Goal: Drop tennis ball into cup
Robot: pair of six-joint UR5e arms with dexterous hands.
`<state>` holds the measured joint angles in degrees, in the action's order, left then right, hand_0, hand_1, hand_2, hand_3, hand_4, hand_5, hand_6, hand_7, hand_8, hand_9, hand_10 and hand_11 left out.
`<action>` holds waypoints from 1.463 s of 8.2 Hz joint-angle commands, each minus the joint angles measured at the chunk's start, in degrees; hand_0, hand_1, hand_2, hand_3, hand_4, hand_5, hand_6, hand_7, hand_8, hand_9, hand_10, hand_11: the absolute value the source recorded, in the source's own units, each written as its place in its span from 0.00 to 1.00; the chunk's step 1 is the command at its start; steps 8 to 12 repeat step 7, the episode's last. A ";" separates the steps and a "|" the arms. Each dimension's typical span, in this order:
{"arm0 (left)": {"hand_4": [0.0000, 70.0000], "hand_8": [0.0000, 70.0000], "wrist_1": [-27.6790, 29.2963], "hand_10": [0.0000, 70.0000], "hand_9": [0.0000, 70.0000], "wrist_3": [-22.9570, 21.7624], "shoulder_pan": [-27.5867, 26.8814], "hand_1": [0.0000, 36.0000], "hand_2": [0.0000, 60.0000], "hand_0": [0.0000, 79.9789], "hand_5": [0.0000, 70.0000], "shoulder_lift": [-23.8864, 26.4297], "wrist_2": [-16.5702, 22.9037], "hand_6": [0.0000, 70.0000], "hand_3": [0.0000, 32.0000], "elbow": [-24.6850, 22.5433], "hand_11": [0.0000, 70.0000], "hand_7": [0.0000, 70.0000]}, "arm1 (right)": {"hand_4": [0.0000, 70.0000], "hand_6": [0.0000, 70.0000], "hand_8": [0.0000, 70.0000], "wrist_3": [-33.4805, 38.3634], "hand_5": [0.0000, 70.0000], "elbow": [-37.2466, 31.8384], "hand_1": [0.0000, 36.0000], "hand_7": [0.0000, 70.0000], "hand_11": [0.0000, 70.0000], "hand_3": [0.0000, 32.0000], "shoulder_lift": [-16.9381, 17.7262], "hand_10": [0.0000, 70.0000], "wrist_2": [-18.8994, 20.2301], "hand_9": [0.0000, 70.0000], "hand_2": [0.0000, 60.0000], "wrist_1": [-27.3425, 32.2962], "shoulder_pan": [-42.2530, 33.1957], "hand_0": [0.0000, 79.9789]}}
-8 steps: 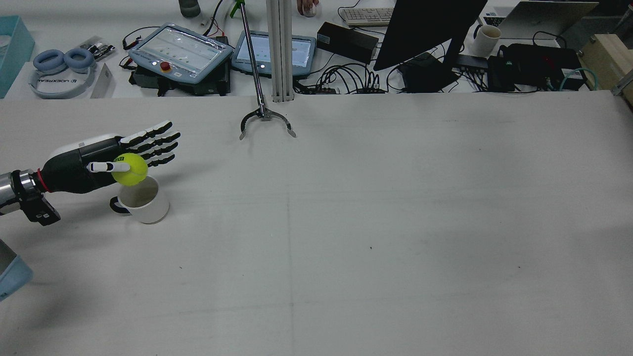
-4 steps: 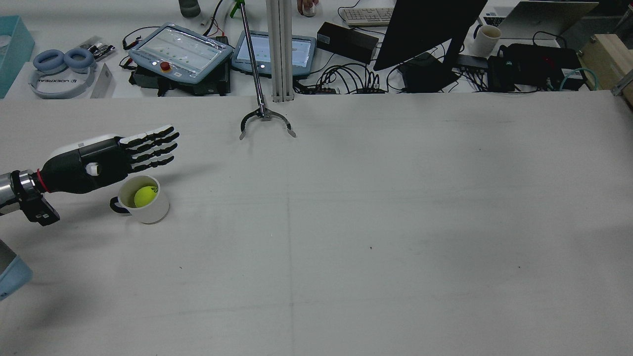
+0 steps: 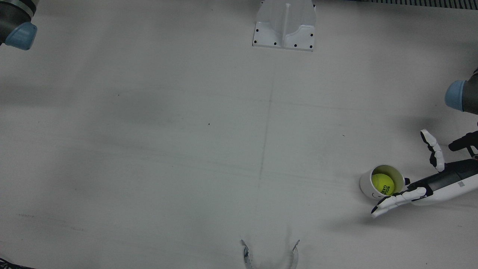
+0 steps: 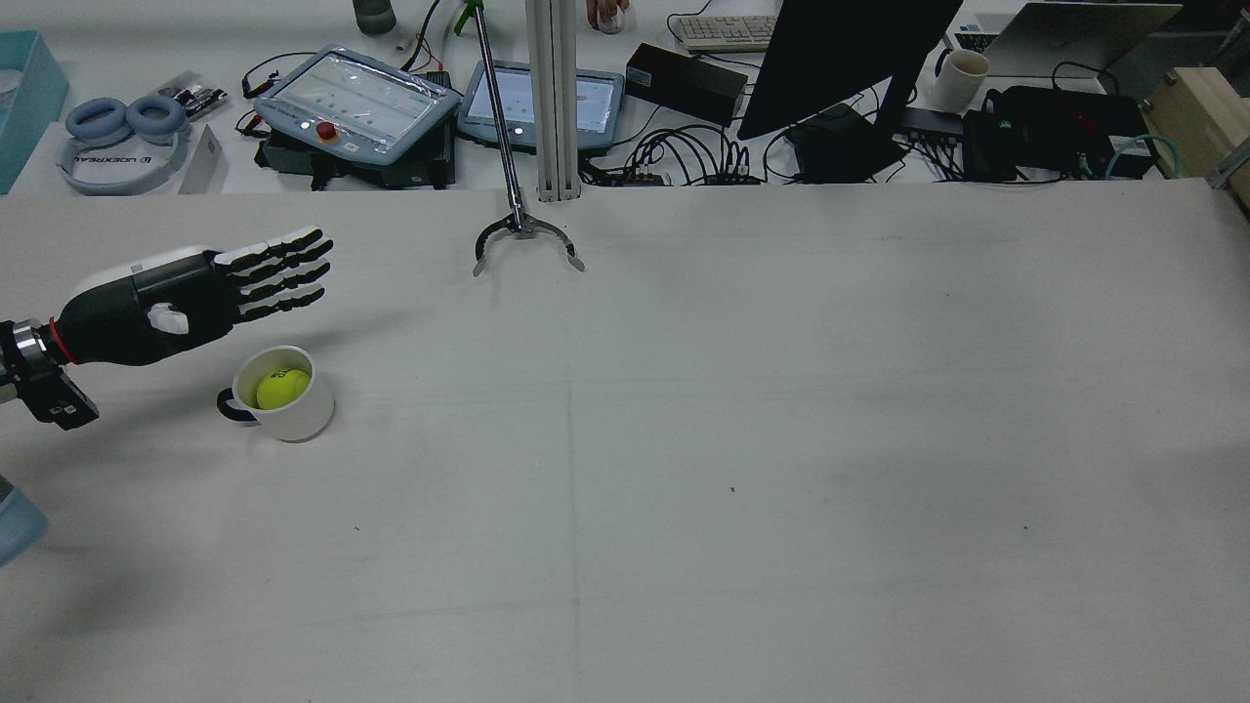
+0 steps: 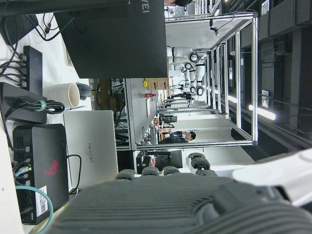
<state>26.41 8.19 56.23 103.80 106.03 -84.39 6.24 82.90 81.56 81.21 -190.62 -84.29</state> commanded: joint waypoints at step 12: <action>0.00 0.06 -0.14 0.08 0.08 0.34 30.14 1.00 0.22 1.00 0.23 5.44 -0.39 0.08 0.00 21.17 0.20 0.17 | 0.00 0.00 0.00 0.00 0.00 -0.02 0.00 0.00 0.00 0.00 0.00 0.00 0.00 0.00 0.00 0.08 0.00 0.00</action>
